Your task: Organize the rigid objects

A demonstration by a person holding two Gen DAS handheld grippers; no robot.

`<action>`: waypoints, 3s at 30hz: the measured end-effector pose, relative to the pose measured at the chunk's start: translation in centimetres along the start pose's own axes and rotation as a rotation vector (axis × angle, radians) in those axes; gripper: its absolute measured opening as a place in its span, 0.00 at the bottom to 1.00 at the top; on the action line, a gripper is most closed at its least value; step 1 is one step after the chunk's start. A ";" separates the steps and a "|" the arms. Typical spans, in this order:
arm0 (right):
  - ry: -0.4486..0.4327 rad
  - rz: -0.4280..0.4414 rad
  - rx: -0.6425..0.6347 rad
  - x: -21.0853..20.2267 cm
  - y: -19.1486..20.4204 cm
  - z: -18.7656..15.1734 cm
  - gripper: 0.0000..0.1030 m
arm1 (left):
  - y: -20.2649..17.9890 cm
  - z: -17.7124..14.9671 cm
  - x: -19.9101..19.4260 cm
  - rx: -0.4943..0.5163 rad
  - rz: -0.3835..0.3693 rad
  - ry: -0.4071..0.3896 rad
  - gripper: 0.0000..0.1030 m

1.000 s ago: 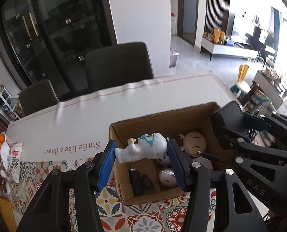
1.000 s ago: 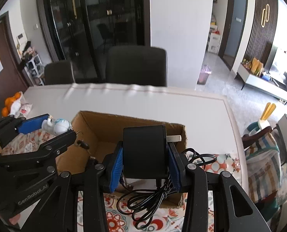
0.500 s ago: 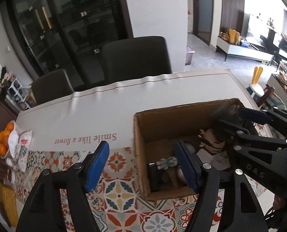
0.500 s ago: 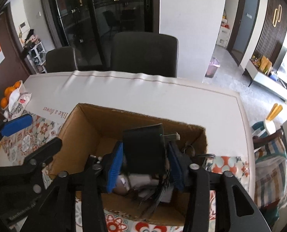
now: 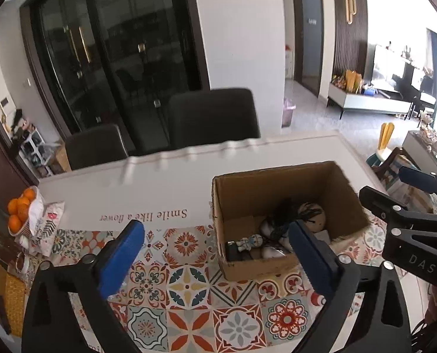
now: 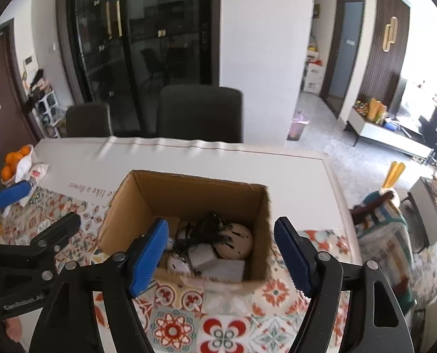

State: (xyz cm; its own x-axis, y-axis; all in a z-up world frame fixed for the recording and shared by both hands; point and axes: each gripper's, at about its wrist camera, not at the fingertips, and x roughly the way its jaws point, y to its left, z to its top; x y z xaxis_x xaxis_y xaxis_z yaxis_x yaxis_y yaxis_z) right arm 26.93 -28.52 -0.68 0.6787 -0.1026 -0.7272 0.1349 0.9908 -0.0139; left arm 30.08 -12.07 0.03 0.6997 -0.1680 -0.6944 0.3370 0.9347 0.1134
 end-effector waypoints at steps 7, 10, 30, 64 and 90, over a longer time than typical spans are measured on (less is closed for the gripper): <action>-0.094 -0.022 0.057 -6.0 -1.4 -2.7 0.82 | -0.2 -2.0 -4.9 -0.007 0.015 -0.075 1.00; -0.124 -0.021 0.074 -8.0 -1.6 -3.9 0.84 | -0.2 -2.8 -6.5 -0.014 0.009 -0.094 1.00; -0.227 -0.055 0.108 -16.0 -1.5 -8.4 0.91 | 0.8 -6.5 -14.2 -0.077 0.101 -0.213 1.00; -0.246 -0.059 0.116 -17.7 -1.5 -9.5 0.91 | 0.9 -7.3 -16.5 -0.091 0.136 -0.260 1.00; -0.245 -0.055 0.114 -17.5 -1.6 -9.5 0.91 | 0.9 -7.1 -16.5 -0.092 0.131 -0.254 1.00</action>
State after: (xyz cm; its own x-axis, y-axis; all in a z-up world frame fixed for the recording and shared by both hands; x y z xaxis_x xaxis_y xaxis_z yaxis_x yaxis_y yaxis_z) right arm 7.96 -27.49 5.54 0.8208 -0.1877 -0.5395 0.2471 0.9682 0.0391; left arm 14.37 -6.27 6.49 0.8726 -0.1064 -0.4767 0.1831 0.9761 0.1172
